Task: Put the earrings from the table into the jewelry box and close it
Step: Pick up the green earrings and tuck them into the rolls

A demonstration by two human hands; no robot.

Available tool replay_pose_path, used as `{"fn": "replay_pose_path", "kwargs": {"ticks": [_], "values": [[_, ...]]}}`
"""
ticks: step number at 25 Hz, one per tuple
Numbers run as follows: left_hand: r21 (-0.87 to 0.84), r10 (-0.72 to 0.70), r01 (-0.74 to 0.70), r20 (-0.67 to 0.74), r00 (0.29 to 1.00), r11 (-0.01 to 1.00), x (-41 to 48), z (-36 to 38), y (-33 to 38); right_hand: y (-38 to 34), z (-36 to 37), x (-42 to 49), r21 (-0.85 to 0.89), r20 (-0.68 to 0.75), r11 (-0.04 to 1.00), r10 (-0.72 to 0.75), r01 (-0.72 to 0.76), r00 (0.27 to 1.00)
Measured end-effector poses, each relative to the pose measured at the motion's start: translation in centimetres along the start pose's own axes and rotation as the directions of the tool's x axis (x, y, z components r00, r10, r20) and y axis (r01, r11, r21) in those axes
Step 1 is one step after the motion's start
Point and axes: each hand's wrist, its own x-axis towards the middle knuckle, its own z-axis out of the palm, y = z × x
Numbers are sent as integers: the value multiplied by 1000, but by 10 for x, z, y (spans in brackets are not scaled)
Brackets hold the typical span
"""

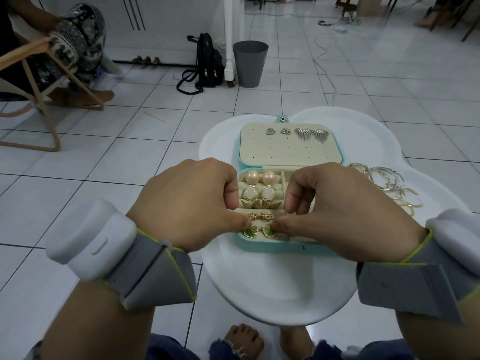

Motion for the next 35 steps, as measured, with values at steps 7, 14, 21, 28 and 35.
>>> {"fn": "replay_pose_path", "kwargs": {"ticks": [7, 14, 21, 28, 35], "values": [[26, 9, -9, 0, 1000, 1000, -1, -5, -1, 3, -6, 0, 75, 0, 997, -13, 13, 1000], [55, 9, -8, -13, 1000, 998, -1, -2, 2, -2, -2, -1, -8, 6, 1000, -10, 10, 1000], [57, 18, -17, -12, 1000, 998, -6, -10, 1, 0, -8, -2, 27, 24, 1000, -4, 4, 1000], [239, 45, -41, -15, 999, 970, -17, -1, 18, -2, -8, -11, -78, 75, 996, -40, 46, 996], [238, 45, -46, 11, 999, 970, -15, 0, 17, -6, -2, -13, -109, 38, 991, -78, 82, 996]]}}
